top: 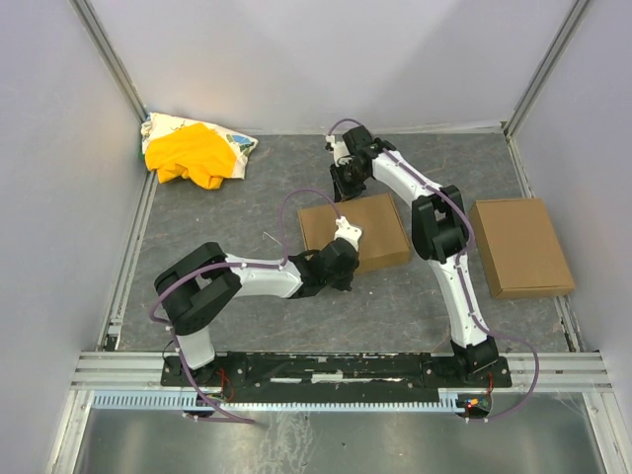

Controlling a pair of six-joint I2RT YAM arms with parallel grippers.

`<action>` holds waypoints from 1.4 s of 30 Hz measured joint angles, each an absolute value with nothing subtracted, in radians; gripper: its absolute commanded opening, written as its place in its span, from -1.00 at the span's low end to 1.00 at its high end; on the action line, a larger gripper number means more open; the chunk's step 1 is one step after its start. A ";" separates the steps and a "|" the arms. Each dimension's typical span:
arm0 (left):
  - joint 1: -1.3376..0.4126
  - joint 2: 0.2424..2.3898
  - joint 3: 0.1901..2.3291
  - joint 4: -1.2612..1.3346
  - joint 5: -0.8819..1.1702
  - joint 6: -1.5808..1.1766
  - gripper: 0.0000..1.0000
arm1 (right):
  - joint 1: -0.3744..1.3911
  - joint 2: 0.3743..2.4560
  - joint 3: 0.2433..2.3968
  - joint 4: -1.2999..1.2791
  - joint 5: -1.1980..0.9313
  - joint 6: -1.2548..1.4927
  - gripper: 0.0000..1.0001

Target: Fold the paper box

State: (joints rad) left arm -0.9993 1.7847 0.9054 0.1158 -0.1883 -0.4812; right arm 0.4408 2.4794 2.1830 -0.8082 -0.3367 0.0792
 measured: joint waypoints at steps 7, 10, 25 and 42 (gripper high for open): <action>-0.999 1.722 0.894 -0.021 -0.289 -0.480 -0.94 | 0.441 2.440 2.128 -0.799 -0.282 0.092 -0.37; -0.995 1.684 0.874 -0.056 -0.314 -0.480 -0.90 | 0.441 2.428 2.108 -0.804 -0.267 0.105 -0.22; -0.989 1.379 0.746 -0.002 -0.285 -0.481 0.54 | 0.426 2.101 1.819 -0.719 -0.145 0.232 0.98; -0.995 0.735 0.739 -0.324 -0.365 -0.363 0.98 | 0.406 0.990 0.917 -0.508 0.054 0.312 0.98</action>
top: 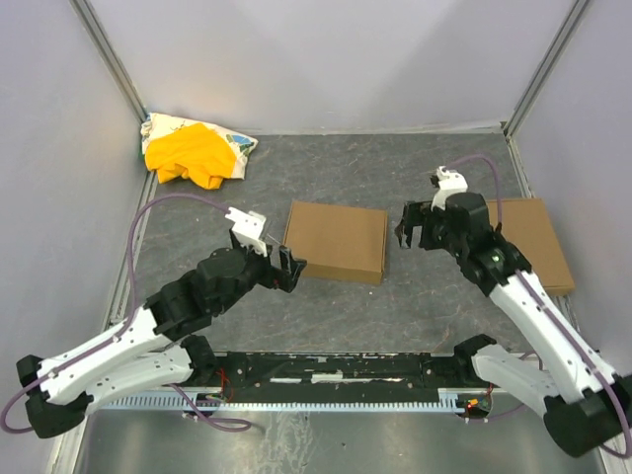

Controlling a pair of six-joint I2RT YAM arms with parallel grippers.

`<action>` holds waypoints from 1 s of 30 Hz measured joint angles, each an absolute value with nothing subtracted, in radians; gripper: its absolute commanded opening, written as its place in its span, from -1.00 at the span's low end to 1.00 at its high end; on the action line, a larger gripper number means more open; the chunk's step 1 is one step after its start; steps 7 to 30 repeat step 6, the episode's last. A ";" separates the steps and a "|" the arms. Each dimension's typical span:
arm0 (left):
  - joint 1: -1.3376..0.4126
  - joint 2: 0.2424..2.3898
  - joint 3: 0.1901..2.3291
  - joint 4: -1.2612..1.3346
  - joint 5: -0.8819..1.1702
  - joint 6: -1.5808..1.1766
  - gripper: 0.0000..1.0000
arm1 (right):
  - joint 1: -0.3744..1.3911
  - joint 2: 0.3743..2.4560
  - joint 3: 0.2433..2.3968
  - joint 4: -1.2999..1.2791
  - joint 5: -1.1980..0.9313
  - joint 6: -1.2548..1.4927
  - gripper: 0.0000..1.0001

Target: Fold the paper box

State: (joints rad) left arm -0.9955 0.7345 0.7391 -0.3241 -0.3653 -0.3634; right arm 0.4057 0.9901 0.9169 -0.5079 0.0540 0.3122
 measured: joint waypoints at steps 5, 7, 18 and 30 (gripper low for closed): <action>-0.995 0.691 0.741 -0.415 -0.413 -0.321 0.98 | 0.406 0.877 0.862 -0.505 0.027 0.324 0.98; -0.995 0.685 0.741 -0.427 -0.421 -0.311 0.98 | 0.406 0.865 0.847 -0.499 0.023 0.322 0.98; -0.995 0.685 0.741 -0.427 -0.421 -0.311 0.98 | 0.406 0.865 0.847 -0.499 0.023 0.322 0.98; -0.995 0.685 0.741 -0.427 -0.421 -0.311 0.98 | 0.406 0.865 0.847 -0.499 0.023 0.322 0.98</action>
